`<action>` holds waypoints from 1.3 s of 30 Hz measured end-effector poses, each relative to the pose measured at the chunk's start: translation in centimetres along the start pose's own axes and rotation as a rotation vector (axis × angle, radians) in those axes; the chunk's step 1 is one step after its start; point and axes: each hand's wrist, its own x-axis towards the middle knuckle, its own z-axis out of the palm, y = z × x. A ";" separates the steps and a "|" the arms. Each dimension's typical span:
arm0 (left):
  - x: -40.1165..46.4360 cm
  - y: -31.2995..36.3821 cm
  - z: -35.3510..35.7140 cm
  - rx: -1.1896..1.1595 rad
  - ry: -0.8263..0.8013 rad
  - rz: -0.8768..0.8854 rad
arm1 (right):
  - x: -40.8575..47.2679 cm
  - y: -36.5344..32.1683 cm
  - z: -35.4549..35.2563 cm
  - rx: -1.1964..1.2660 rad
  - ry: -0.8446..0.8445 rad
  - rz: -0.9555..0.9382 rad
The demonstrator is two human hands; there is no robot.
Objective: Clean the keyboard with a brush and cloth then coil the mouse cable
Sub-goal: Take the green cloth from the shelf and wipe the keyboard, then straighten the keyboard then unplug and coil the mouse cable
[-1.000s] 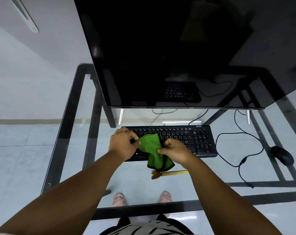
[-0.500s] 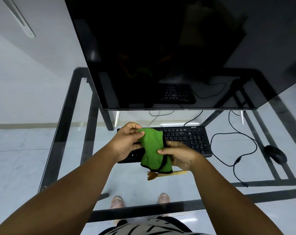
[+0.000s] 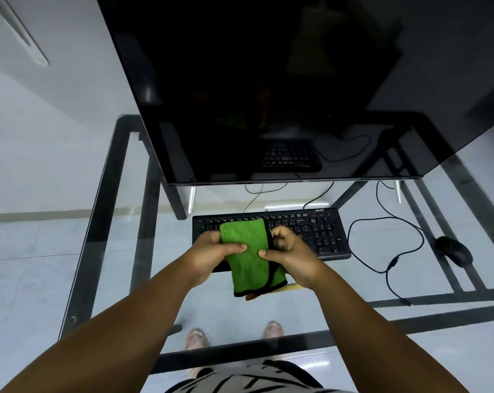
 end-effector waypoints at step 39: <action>-3.1 -9.6 2.8 0.379 0.363 -0.119 | -4.3 8.2 -2.1 -0.496 0.204 0.117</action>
